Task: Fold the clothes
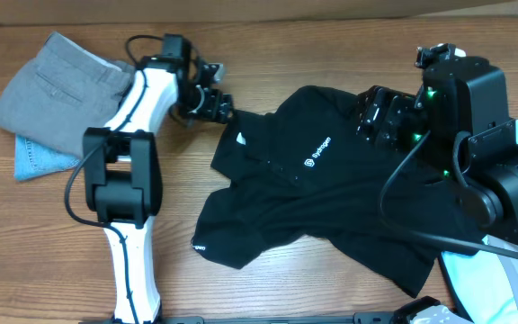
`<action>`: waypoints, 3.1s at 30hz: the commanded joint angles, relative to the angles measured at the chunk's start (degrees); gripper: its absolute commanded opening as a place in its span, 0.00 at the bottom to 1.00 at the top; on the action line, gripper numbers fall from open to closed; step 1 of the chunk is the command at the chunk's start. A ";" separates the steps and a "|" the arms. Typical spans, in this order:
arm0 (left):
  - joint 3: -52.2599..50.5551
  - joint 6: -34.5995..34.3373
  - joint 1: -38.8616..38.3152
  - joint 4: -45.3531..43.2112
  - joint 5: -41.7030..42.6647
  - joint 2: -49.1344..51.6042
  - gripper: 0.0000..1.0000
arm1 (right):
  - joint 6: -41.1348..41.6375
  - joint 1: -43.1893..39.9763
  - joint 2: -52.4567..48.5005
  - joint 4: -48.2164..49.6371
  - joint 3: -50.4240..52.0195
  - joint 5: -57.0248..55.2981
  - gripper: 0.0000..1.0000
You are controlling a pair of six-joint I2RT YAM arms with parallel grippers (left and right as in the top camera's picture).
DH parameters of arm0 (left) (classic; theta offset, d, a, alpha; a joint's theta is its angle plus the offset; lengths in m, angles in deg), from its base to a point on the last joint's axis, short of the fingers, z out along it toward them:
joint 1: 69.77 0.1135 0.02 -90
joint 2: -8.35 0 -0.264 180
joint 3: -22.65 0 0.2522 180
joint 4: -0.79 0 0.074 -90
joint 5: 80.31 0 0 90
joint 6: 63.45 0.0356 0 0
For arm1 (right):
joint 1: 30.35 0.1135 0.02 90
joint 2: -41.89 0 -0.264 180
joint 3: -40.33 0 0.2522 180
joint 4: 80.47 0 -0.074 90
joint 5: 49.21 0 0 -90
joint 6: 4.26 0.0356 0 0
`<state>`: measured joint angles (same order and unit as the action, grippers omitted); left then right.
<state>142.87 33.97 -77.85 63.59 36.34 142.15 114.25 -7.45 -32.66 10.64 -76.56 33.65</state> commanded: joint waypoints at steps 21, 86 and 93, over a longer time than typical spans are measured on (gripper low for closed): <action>-0.61 2.01 -4.50 -1.46 -8.02 4.85 0.04 | 0.04 -0.15 -0.04 -1.92 -0.74 -1.03 0.81; 46.66 -3.13 5.88 45.09 -12.22 0.31 0.63 | -8.31 -36.89 -35.65 5.49 30.62 17.03 0.24; 46.66 -3.10 5.90 46.31 -12.24 0.31 0.64 | -0.59 -37.57 -35.65 17.68 41.44 15.41 0.17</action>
<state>188.46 29.75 -71.99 109.53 23.43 144.01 109.71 -44.63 -67.47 25.17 -38.88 49.61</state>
